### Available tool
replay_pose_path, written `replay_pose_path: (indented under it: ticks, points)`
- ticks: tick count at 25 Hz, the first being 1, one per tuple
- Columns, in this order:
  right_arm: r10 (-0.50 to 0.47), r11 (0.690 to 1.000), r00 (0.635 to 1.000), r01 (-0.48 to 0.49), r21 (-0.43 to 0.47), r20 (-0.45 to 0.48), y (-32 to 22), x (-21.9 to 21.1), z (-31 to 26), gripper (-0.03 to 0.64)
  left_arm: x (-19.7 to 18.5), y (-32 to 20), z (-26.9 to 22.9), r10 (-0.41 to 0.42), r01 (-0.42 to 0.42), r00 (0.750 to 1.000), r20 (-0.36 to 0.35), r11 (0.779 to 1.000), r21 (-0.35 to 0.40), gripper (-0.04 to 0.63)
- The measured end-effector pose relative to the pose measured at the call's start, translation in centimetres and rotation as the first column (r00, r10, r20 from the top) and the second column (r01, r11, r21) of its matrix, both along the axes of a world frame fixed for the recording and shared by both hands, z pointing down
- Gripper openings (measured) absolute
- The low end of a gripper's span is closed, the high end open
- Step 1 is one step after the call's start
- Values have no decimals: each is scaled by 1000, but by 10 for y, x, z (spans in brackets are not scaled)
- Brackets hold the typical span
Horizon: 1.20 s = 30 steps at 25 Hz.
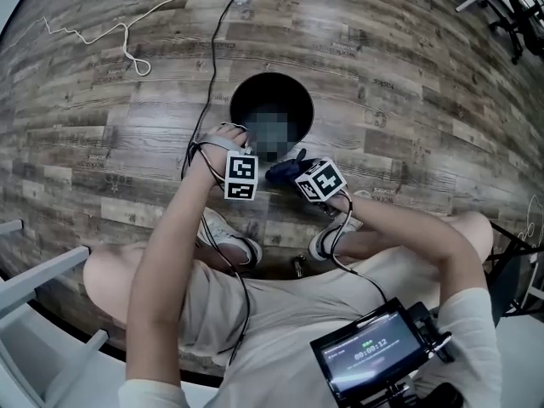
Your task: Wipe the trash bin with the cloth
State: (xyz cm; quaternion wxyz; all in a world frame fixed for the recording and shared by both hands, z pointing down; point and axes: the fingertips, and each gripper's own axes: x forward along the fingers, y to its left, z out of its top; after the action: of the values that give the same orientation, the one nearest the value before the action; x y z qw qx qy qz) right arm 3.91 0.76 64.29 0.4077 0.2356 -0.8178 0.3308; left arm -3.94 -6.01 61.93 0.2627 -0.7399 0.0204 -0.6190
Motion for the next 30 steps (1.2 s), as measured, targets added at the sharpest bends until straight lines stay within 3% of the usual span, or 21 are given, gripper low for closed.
replay_pose_path:
  ticks: [6, 13, 19, 30]
  points:
    - [65, 998, 996, -66, 17, 53, -9, 10, -53, 77, 2, -1, -1, -57, 57, 998, 12, 998, -31, 161]
    - [10, 998, 998, -15, 67, 67, -14, -9, -76, 77, 15, 6, -1, -107, 108, 994, 19, 992, -70, 140]
    - [52, 997, 995, -56, 44, 82, -23, -16, -67, 77, 39, 29, -13, -129, 102, 986, -102, 967, -234, 87]
    - [94, 996, 995, -94, 6, 18, -29, -7, -4, 77, 44, 32, -15, -64, 36, 989, -134, 979, -203, 72]
